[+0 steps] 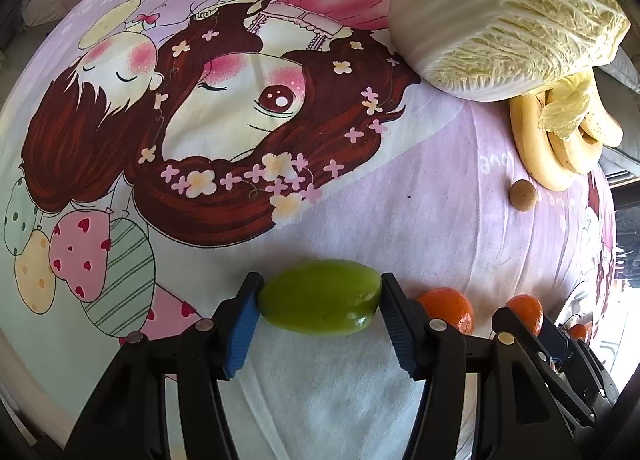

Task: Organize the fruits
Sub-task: 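Carry the apple in the left tool over the bowl while the right tool carries the tangerine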

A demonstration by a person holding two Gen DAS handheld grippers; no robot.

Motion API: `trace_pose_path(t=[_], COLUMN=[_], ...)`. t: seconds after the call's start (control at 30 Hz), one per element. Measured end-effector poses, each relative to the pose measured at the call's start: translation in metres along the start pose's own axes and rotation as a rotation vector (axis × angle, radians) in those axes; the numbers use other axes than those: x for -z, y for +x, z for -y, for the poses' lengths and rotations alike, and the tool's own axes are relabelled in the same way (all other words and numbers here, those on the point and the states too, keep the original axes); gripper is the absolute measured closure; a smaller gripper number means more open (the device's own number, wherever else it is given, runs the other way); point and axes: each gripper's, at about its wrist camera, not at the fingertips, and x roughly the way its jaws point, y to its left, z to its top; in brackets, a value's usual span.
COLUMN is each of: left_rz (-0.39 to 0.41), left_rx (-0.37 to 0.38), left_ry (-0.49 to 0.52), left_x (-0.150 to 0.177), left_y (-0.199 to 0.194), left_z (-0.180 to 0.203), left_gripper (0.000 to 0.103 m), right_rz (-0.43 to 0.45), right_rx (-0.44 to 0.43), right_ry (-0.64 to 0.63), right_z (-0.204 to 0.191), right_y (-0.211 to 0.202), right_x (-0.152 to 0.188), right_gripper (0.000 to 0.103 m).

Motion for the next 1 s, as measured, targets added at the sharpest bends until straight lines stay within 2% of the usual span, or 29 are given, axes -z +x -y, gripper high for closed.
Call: trace_pose_path(t=[0.2, 0.6, 0.73, 0.87, 1.0], left_rz=[0.021, 0.082, 0.099, 0.108, 0.128], left_rx=[-0.061, -0.135, -0.119, -0.117, -0.099], left_ry=[0.046, 0.088, 0.074, 0.08, 0.087], left_x=[0.002, -0.006, -0.005, -0.007, -0.005], left_y=[-0.001, 0.007, 0.008, 0.015, 0.016], left_z=[0.02, 0.038, 0.039, 0.043, 0.042], left_gripper=[0.043, 0.043, 0.04, 0.029, 0.026], right_rz=[0.017, 0.023, 0.031, 0.036, 0.049], right_rx=[-0.025, -0.088, -0.103, -0.111, -0.118], right_ry=[0.009, -0.013, -0.019, -0.017, 0.002], right_z=[0.01, 0.01, 0.009, 0.013, 0.02], right_y=[-0.01, -0.019, -0.022, -0.026, -0.031], right_x=[0.004, 0.008, 0.007, 0.008, 0.007], right_gripper=[0.063, 0.063, 0.063, 0.063, 0.063])
